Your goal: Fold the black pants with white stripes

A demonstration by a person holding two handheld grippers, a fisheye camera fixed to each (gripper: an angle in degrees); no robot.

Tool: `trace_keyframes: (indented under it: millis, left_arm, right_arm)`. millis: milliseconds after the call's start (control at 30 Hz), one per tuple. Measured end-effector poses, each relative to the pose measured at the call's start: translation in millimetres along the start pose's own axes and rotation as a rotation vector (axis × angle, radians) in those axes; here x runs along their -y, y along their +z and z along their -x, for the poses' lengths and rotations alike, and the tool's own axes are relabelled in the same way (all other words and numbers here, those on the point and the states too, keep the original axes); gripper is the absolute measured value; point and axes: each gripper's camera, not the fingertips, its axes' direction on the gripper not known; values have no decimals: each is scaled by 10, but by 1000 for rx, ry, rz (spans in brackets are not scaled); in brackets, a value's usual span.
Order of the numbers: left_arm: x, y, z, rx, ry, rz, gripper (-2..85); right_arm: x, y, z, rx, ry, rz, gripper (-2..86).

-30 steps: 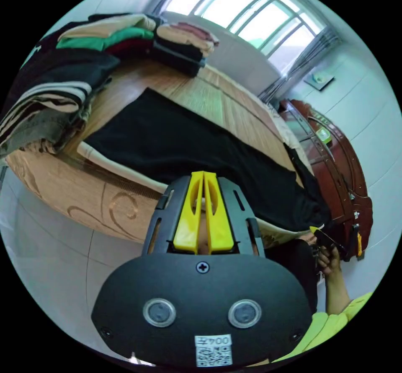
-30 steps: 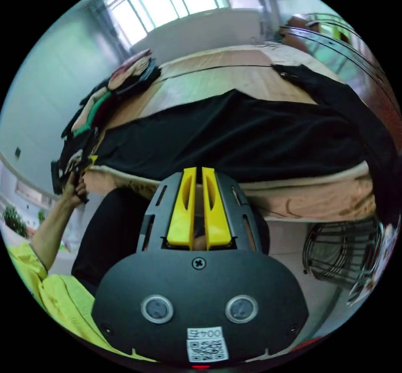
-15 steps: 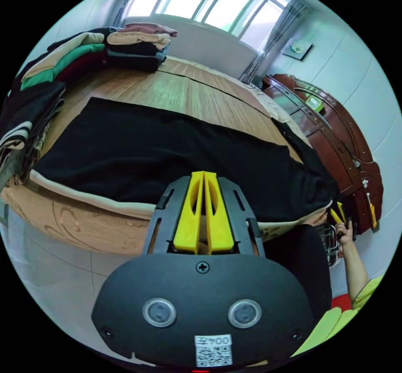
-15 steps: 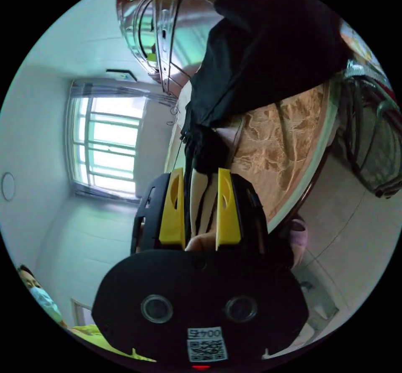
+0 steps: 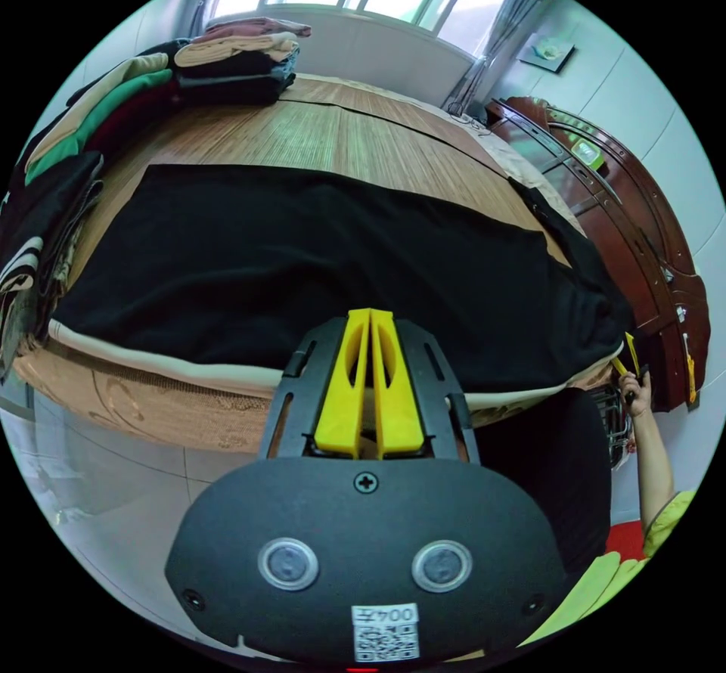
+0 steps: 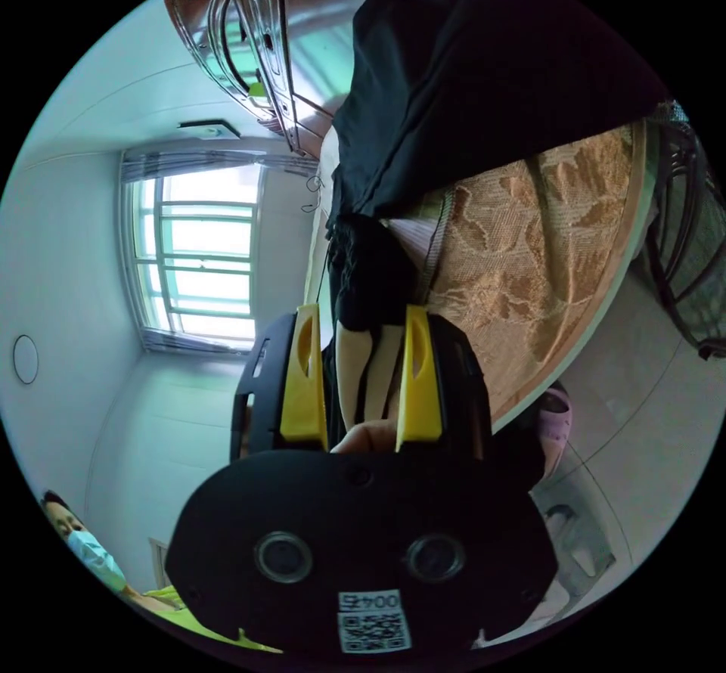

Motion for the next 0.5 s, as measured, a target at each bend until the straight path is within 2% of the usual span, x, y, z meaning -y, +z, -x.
trace_keyframes:
  millis: [267,433,467,500]
  left_arm:
    - [-58,195,122,14,38,12,6]
    - [-102,247,140,28,43,8,6]
    - [-111,255,144,28,43,9,6]
    - [-114,258,145,27,43,9,6]
  right_arm:
    - [137,96,-69,36,-16,17,134]
    - [190,450,25,121,8,174,63]
    - [181,453,158,97,1,138,54]
    - [143,349,383,28,-36,23,50]
